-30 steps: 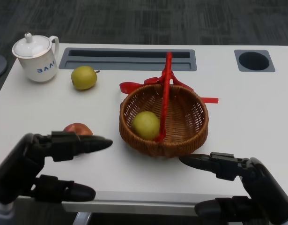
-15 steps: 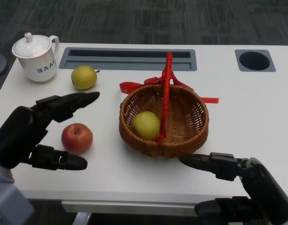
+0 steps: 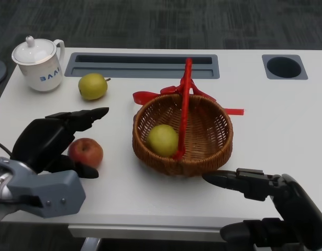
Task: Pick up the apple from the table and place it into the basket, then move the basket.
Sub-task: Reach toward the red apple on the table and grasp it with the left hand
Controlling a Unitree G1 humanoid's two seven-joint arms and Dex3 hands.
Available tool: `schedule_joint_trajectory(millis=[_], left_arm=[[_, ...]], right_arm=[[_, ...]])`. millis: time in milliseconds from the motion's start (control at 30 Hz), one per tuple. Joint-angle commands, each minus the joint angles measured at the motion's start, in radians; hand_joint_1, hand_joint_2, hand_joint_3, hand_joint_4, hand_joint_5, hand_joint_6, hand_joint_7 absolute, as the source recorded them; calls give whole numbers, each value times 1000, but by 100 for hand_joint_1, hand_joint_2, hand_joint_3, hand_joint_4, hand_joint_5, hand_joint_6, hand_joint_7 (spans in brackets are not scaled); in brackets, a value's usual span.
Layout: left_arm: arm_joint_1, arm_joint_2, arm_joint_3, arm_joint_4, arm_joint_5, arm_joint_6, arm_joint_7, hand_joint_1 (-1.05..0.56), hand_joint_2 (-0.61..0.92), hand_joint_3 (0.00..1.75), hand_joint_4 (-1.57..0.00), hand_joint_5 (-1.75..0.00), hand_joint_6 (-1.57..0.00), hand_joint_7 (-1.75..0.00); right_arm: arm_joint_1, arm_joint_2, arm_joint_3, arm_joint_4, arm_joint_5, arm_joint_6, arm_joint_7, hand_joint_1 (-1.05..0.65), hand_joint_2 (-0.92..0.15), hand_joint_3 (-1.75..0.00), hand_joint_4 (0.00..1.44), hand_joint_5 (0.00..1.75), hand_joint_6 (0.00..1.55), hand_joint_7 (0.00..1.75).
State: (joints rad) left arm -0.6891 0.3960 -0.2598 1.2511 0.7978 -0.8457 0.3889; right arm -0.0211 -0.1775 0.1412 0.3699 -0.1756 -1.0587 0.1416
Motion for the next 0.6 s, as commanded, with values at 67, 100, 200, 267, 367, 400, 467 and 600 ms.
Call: schedule_joint_trajectory(millis=[67,100,200,267,367,400,467,600], left_arm=[[-47,-20,-74,58,10,86,37,-75,69,0,-40,-1,-35,0],[-53,-24,-90,65,11,105,39,-75,69,1,-40,-1,-35,0],[-70,-32,-135,82,16,158,47,-77,70,1,-41,-1,-35,0],[-80,-36,-158,90,18,189,45,-78,71,1,-42,-1,-35,0],[-89,-41,-179,99,12,220,28,-79,73,1,-42,-1,-35,0],[-90,-44,-187,102,12,231,25,-79,73,1,-42,-1,-35,0],[-92,-53,-202,108,16,257,24,-79,72,0,-43,-1,-35,-1],[-93,-61,-221,115,11,282,23,-78,70,0,-45,-1,-38,-1]], right_arm=[[21,-20,3,-51,35,18,15,-50,-89,0,77,0,70,0],[26,-21,3,-61,39,24,18,-50,-89,0,77,0,70,0],[40,-24,3,-87,48,36,27,-50,-89,0,77,0,70,0],[46,-25,2,-99,51,37,30,-50,-89,0,77,0,70,0],[50,-26,2,-112,57,37,35,-49,-88,0,78,0,70,0],[52,-26,2,-115,59,38,37,-49,-88,0,78,0,70,0],[53,-28,2,-119,63,36,40,-49,-88,0,78,0,71,0],[52,-29,0,-119,67,31,42,-48,-88,0,78,0,71,0]])
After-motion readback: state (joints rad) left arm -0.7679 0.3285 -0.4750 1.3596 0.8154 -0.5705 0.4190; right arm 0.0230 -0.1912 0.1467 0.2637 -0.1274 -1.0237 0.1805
